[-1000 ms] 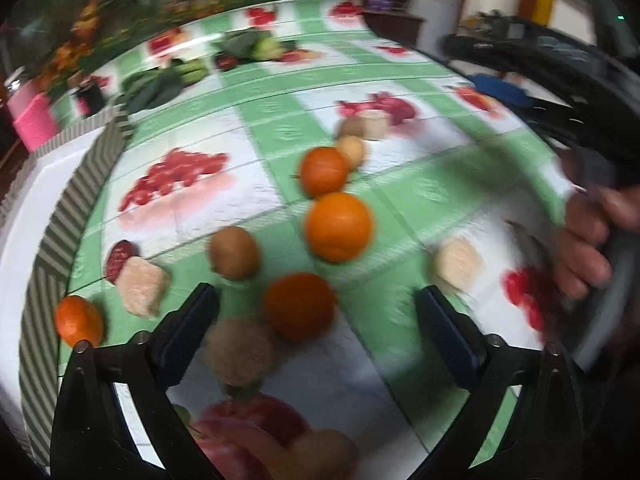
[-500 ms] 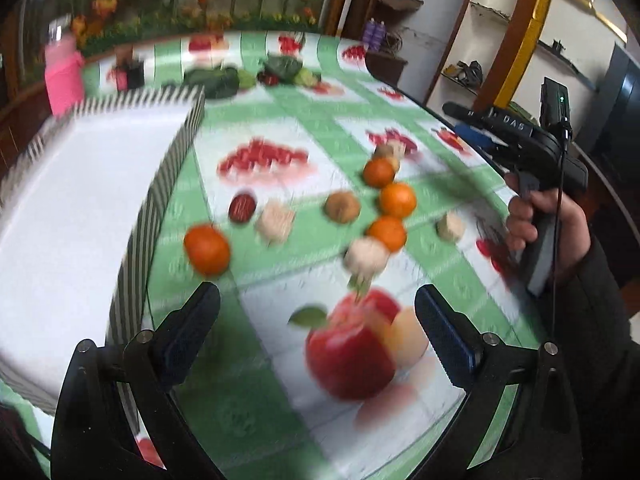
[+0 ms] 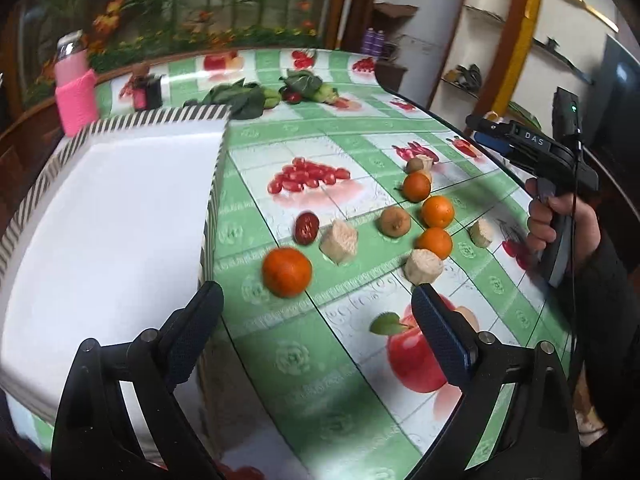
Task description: Organize fruits
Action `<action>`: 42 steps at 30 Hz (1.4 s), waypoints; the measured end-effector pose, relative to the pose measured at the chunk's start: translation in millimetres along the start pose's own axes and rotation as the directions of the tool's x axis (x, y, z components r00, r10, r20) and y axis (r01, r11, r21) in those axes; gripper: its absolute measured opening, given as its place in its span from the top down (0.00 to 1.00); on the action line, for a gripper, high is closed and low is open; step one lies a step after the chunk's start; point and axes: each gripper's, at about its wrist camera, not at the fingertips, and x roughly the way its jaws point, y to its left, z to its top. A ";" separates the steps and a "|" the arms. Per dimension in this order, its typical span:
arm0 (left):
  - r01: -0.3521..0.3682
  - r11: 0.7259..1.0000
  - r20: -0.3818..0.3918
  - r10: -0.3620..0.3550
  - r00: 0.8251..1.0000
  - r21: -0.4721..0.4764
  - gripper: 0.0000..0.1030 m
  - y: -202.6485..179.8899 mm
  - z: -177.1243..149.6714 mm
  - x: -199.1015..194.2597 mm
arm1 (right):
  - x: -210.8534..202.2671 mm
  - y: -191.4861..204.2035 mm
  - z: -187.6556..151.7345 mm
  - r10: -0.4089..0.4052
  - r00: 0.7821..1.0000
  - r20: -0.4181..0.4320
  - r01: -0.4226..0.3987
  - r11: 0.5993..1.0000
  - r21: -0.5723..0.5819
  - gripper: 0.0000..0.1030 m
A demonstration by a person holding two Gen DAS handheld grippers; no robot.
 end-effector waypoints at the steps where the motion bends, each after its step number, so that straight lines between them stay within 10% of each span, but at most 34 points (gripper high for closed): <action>1: -0.014 0.998 0.043 0.011 0.999 0.056 0.07 -3.7 3.1 -8.7 | -0.2 -1.0 0.3 -0.001 1.000 -0.001 0.001 1.000 -0.002 0.49; 5: -0.107 0.991 0.296 0.079 0.952 0.081 0.07 -8.5 22.5 -49.9 | 0.0 -0.7 0.5 -0.002 1.000 -0.001 0.002 1.000 -0.003 0.49; 9: -0.374 0.921 0.331 0.389 0.860 -0.111 0.07 -4.4 48.3 -23.7 | 1.0 0.1 0.5 0.004 1.000 -0.009 -0.004 1.000 -0.013 0.49; 17: -0.484 0.851 0.108 0.511 0.853 -0.205 0.07 14.9 45.3 38.1 | 0.2 -3.7 0.7 -0.011 1.000 -0.010 0.011 1.000 -0.008 0.49; 24: -0.450 0.857 0.125 0.490 0.863 -0.251 0.07 20.9 47.7 38.3 | 0.1 -1.5 1.6 -0.002 1.000 -0.010 0.002 1.000 -0.012 0.49; 33: -0.489 0.759 0.006 0.544 0.839 -0.429 0.07 80.6 45.3 34.7 | 3.9 -4.1 -0.1 -0.017 1.000 -0.024 0.017 1.000 -0.010 0.49; 38: -0.419 0.787 0.097 0.511 0.854 -0.454 0.07 79.9 39.7 9.9 | 4.2 -4.2 0.3 -0.013 1.000 -0.021 0.013 1.000 -0.010 0.49; 42: -0.323 0.917 0.430 0.396 0.812 -0.233 0.06 14.7 31.3 -37.9 | 4.1 -3.5 0.2 -0.009 1.000 -0.021 0.009 1.000 -0.011 0.49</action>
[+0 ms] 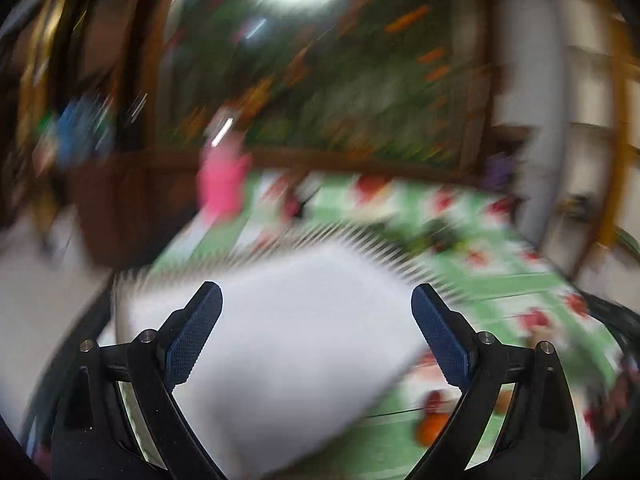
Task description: Organize fruits
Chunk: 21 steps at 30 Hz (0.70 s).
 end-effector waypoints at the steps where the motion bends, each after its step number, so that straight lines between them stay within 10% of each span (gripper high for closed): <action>1: 0.081 0.995 0.011 -0.082 0.997 0.060 0.04 -12.4 -3.9 -8.7 | 0.1 0.5 -0.1 0.001 1.000 -0.001 -0.001 1.000 -0.003 0.49; 5: 0.330 0.934 -0.332 -0.270 0.904 0.139 0.03 -49.9 -31.6 15.2 | 0.2 2.1 -0.8 0.002 1.000 -0.006 -0.002 1.000 -0.009 0.49; 10: 0.392 0.914 -0.479 -0.298 0.826 0.107 0.07 -54.7 -53.3 36.9 | 1.7 1.7 -1.4 -0.005 1.000 -0.004 0.005 1.000 -0.006 0.49; 13: 0.432 0.894 -0.500 -0.321 0.804 0.120 0.10 -59.4 -55.3 39.3 | 4.2 1.1 -2.2 -0.006 1.000 -0.013 0.006 1.000 -0.004 0.49; 17: 0.445 0.887 -0.557 -0.310 0.771 0.122 0.45 -61.8 -58.4 53.0 | 5.3 4.4 -2.9 -0.010 1.000 -0.014 0.009 1.000 -0.023 0.49; 21: 0.449 0.886 -0.558 -0.318 0.767 0.111 0.45 -59.4 -57.8 59.7 | 6.0 4.4 -3.2 -0.019 1.000 -0.017 0.018 0.999 -0.030 0.49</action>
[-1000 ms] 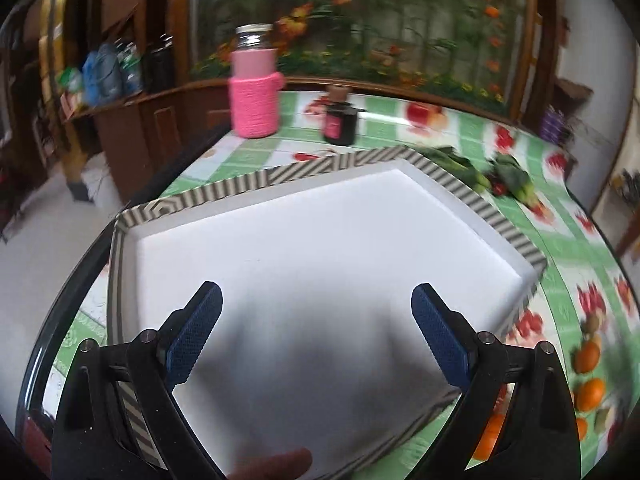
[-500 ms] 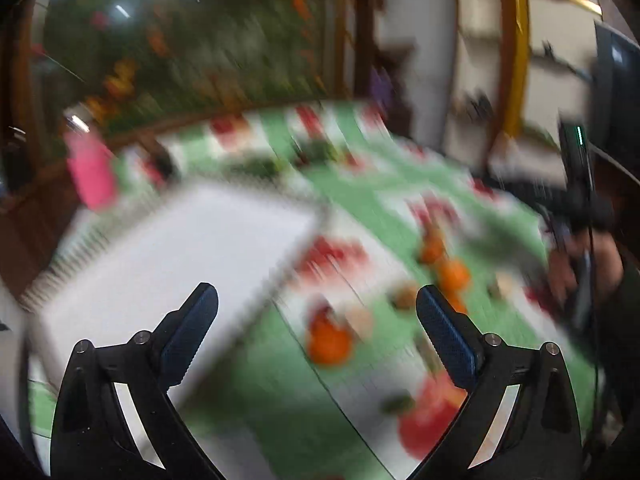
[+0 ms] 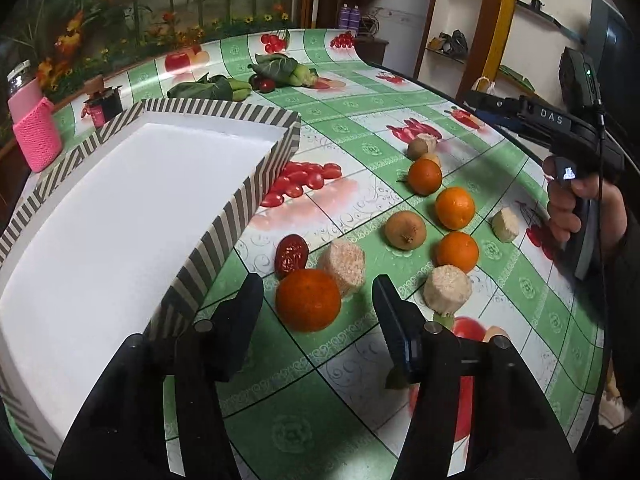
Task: Organize fruits
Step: 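Grasp the small mandarin with the left tool while the right tool grasps a round rice cake, then drop the mandarin into the tray with the left tool while the right tool drops the rice cake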
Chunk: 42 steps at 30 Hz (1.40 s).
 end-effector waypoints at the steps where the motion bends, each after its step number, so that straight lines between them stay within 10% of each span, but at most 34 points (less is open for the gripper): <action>1: 0.005 1.000 0.003 -0.005 1.000 -0.006 0.51 1.4 0.3 -0.4 | 0.1 0.0 0.4 -0.001 1.000 -0.001 0.001 1.000 0.000 0.49; 4: -0.003 1.000 -0.004 0.003 1.000 -0.004 0.70 1.4 -1.2 0.8 | 0.2 0.0 0.2 -0.004 1.000 0.000 0.004 1.000 -0.004 0.49; 13: -0.032 0.999 -0.016 0.032 0.999 0.023 0.71 -0.5 -4.0 1.3 | -16.0 -3.5 -5.0 0.088 0.994 -0.061 -0.087 0.996 0.020 0.51; 22: -0.073 0.996 0.030 0.071 0.997 0.045 0.71 -8.1 -6.1 -7.2 | -40.4 50.3 -67.0 0.079 0.945 -0.317 -0.186 0.927 -0.325 0.51; 42: -0.047 0.999 0.111 0.045 0.993 0.012 0.71 -10.3 -3.8 -19.6 | -19.8 65.6 -76.3 -0.039 0.941 -0.335 -0.109 0.905 -0.410 0.73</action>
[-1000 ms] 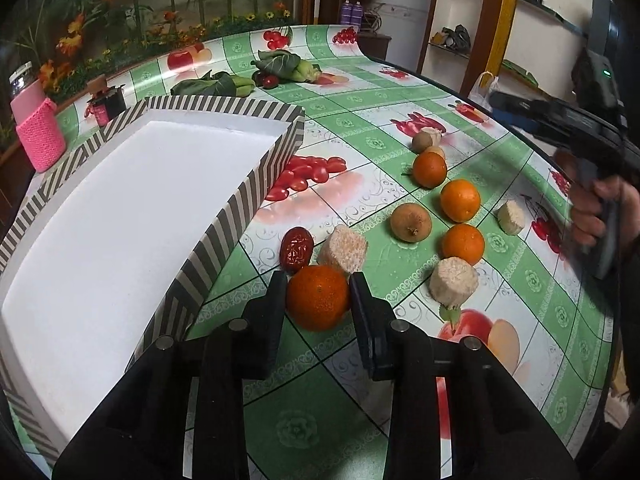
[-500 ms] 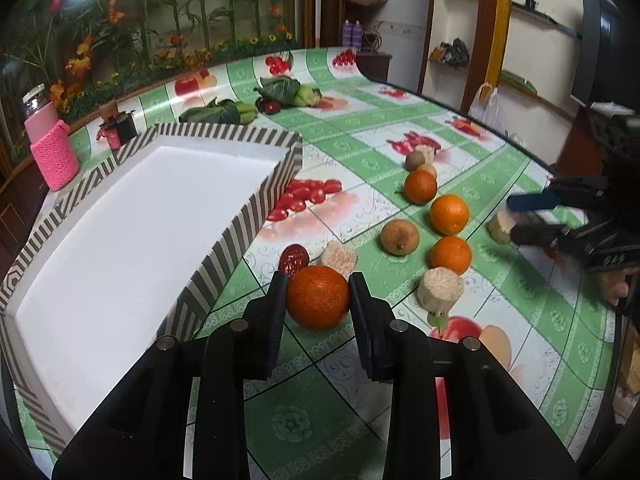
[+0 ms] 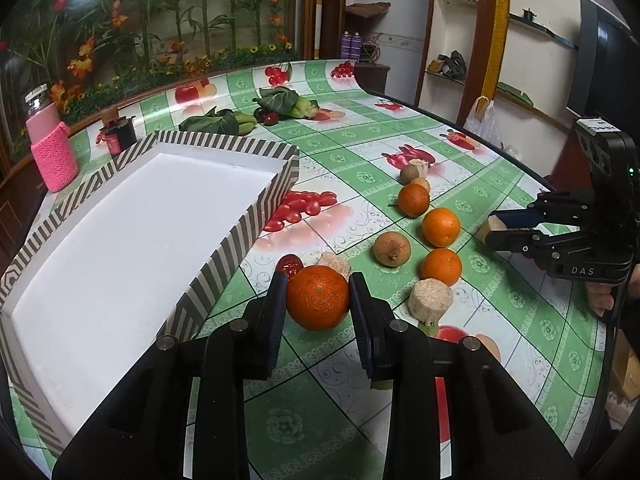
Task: Organize fruits
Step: 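Drop the mandarin into the tray with the left tool while the right tool drops the rice cake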
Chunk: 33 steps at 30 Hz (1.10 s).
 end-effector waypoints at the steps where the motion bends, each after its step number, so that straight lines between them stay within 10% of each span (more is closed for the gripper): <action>1: -0.001 1.000 0.002 0.001 1.000 -0.006 0.71 0.5 0.5 0.0 | -0.8 -0.2 0.5 -0.004 1.000 0.007 0.004 1.000 0.002 0.73; 12: -0.045 0.998 0.047 0.047 0.998 -0.034 0.71 6.4 4.1 -9.2 | -15.6 4.8 22.5 -0.085 0.989 0.125 0.083 0.996 0.022 0.73; 33: -0.181 0.931 0.112 0.226 0.968 -0.316 0.71 72.7 5.1 -34.3 | 26.5 83.9 109.8 0.047 0.975 0.216 -0.034 0.997 -0.063 0.73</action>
